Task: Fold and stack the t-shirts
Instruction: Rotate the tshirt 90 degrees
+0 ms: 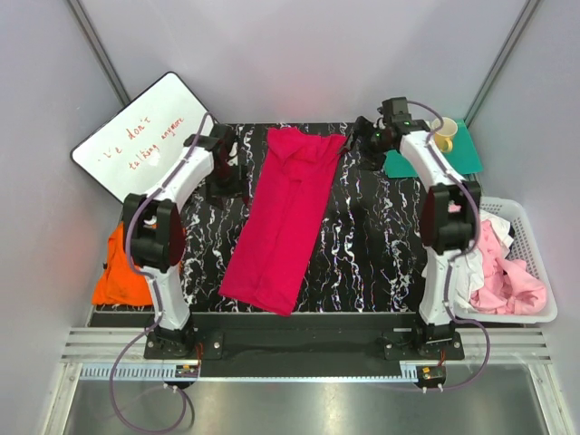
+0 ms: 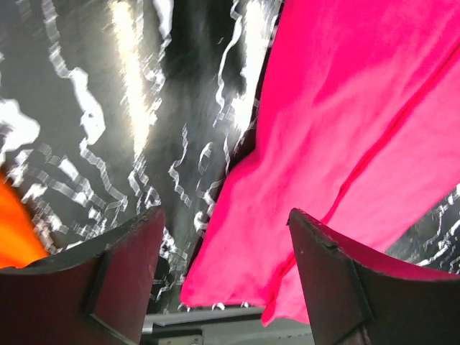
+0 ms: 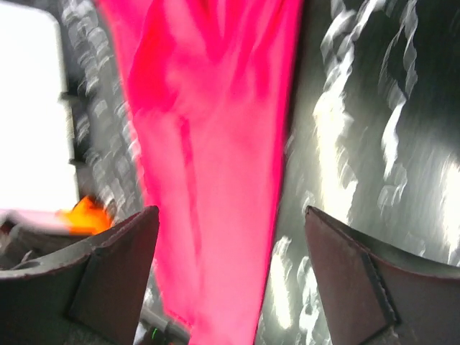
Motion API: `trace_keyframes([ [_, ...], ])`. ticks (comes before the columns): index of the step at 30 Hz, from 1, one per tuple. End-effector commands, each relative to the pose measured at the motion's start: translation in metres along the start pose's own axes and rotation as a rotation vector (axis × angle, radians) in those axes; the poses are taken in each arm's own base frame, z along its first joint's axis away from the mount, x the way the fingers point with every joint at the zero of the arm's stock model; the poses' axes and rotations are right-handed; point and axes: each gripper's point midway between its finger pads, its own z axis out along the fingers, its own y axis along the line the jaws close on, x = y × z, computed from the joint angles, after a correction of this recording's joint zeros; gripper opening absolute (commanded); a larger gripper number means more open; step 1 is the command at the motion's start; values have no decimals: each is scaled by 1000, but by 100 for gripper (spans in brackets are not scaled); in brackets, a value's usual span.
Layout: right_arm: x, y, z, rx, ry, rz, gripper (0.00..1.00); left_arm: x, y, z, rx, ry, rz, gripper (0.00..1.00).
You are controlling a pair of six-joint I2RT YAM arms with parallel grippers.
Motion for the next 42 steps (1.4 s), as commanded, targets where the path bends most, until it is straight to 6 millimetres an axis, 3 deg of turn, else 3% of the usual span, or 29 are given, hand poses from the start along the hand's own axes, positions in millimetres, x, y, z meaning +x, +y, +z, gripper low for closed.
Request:
trace_keyframes([
  [1,74,8,-48,-93,185,96,87,30,12,-15,-27,25,5,75],
  [2,90,4,-50,-97,230,131,85,38,14,-13,-25,40,2,75],
  [3,124,-11,-47,-76,314,170,82,48,17,-8,-25,64,-1,75],
  [4,139,-5,-56,-108,352,171,81,54,17,-8,-15,72,-3,75],
  [6,178,-17,-62,-85,436,170,78,60,17,-11,1,64,-3,75],
  [10,234,-3,-82,-77,509,59,77,88,17,-5,51,120,-8,72],
  [16,305,18,-85,-53,644,-87,76,120,17,6,97,179,-26,70],
  [20,334,27,-80,-31,717,-144,75,137,17,12,122,221,-32,69],
  [23,353,20,-75,5,784,-147,72,145,19,15,121,238,-36,68],
  [38,434,2,-61,101,1005,-288,69,157,28,26,89,264,-28,67],
  [40,445,-3,-57,123,1032,-307,60,158,29,26,88,263,-26,66],
  [42,451,-5,-51,139,1037,-327,59,158,29,26,87,263,-25,66],
])
